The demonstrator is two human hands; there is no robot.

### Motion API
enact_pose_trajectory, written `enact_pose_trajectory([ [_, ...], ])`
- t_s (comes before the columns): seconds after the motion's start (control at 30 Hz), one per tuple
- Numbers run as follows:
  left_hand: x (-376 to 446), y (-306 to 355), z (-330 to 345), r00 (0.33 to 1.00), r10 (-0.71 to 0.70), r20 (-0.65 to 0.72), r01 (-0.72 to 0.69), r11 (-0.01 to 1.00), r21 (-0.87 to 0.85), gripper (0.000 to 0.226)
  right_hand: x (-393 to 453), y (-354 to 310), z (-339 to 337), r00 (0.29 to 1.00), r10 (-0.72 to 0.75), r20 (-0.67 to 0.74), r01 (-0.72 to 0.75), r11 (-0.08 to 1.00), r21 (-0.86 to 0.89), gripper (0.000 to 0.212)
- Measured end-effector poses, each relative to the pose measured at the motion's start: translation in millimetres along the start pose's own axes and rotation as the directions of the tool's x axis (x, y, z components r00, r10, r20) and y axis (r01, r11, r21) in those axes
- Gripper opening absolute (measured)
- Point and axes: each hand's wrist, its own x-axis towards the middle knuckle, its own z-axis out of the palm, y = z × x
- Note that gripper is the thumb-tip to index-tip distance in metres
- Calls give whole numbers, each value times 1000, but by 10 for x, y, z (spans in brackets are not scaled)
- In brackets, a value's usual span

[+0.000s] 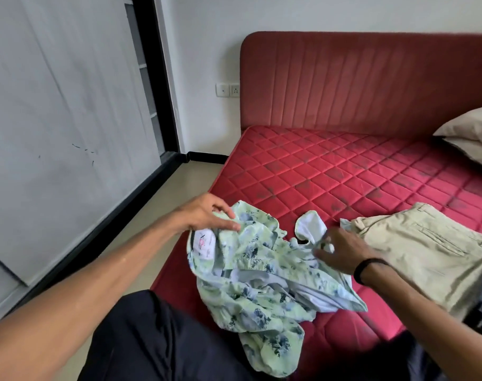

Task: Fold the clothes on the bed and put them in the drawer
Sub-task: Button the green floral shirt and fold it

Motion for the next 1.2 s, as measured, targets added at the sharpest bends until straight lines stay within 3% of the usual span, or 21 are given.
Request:
enact_pose_trajectory([
  [0.07,30,256,-80,996,72,-60,-78,992,-104,48,-106,-535,-397,984,-179,-16,172,910,376,79],
  [0.13,55,506,-202,981,130,-143,-158,966,-204,50,-134,-1035,-659,938,-336,-80,330,801,499,98],
  [0.2,23,700,-344,963,160,-215,-217,938,-270,53,-32,-1333,-780,892,-396,-218,451,742,496,71],
  [0.27,-13,782,-456,950,186,-250,-251,932,-262,58,99,-1474,-988,866,-313,-391,489,697,524,30],
  [0.33,-38,749,-486,950,193,-247,-244,950,-196,59,182,-1501,-1275,857,-187,-481,466,681,565,25],
  [0.47,30,666,-363,942,182,-284,-212,974,-80,46,167,-1498,-1642,873,-135,-469,439,636,634,24],
  [0.57,45,703,-138,931,142,-337,-181,980,-87,48,85,-1478,-1949,861,-107,-497,468,549,692,2],
  [0.63,29,709,116,921,141,-363,-149,989,7,52,15,-1419,-2212,869,-238,-433,481,606,633,24],
  [0.67,19,689,248,908,130,-399,-126,991,35,51,-11,-1372,-2340,865,-337,-372,491,718,493,30],
  [0.7,-5,665,363,892,114,-438,-106,993,41,51,-44,-1346,-2443,856,-420,-300,497,828,259,33],
  [0.73,-11,637,466,877,96,-471,-87,995,41,52,-74,-1327,-2544,844,-484,-230,495,869,-10,36],
  [0.8,-7,553,650,861,75,-502,-54,997,57,50,-104,-1283,-2676,833,-541,-119,485,816,-316,42],
  [0.87,-3,528,800,852,64,-520,-40,998,57,36,-118,-1195,-2813,837,-543,-72,466,775,-426,38],
  [0.93,52,524,828,823,59,-566,-39,998,47,27,-120,-1057,-2937,847,-525,-81,431,768,-474,28],
  [1.0,157,524,633,795,85,-601,-85,996,29,32,-142,-861,-3038,851,-493,-182,360,799,-482,18],
  [1.07,213,529,220,759,148,-634,-167,985,31,25,-129,-647,-3090,839,-436,-325,306,873,-381,15],
  [1.13,173,641,-347,701,300,-647,-302,947,112,8,-142,-425,-3223,825,-350,-445,268,934,-237,20],
  [1.2,25,860,-915,609,467,-641,-388,880,274,24,-184,-275,-3363,812,-235,-534,245,968,-53,19],
])
